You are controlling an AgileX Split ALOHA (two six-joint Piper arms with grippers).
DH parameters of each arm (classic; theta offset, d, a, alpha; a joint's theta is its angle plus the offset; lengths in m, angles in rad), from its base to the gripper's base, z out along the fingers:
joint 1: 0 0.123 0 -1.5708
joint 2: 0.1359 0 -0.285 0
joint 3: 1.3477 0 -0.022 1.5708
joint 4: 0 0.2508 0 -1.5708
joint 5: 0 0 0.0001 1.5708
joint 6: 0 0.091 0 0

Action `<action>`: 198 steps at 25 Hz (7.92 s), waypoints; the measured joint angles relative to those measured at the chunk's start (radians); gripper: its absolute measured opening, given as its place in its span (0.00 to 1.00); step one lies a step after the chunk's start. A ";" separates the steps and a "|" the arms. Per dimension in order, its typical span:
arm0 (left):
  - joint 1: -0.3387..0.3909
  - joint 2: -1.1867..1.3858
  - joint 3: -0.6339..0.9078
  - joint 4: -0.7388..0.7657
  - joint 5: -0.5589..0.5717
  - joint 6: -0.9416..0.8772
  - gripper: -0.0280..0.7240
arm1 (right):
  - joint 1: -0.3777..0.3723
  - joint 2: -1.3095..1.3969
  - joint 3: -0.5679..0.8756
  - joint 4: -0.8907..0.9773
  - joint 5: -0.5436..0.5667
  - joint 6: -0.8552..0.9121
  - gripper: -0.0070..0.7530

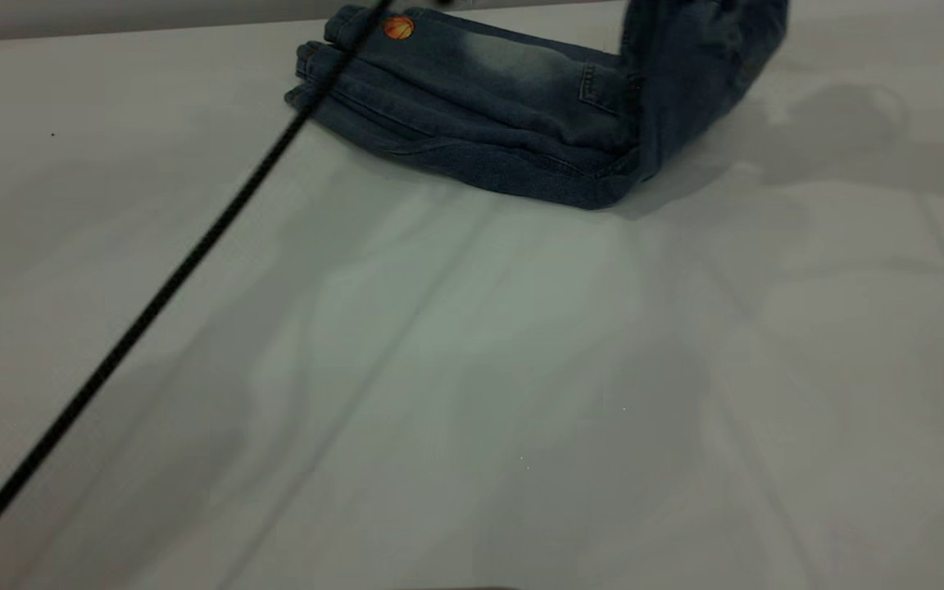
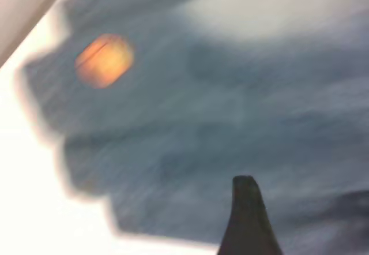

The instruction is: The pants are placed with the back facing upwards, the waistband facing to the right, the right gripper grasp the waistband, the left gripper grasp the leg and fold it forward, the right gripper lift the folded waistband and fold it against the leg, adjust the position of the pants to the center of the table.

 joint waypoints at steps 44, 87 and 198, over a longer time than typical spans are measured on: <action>-0.050 0.217 -0.412 0.019 0.246 -0.056 0.65 | 0.187 -0.003 -0.263 -0.172 -0.144 0.213 0.06; 0.077 0.092 -0.543 0.062 0.246 -0.184 0.65 | 0.445 0.295 -0.379 0.394 -0.517 -0.184 0.69; -0.141 -1.450 0.990 0.035 0.245 -0.297 0.65 | 0.038 -1.704 0.416 -0.955 0.230 0.996 0.77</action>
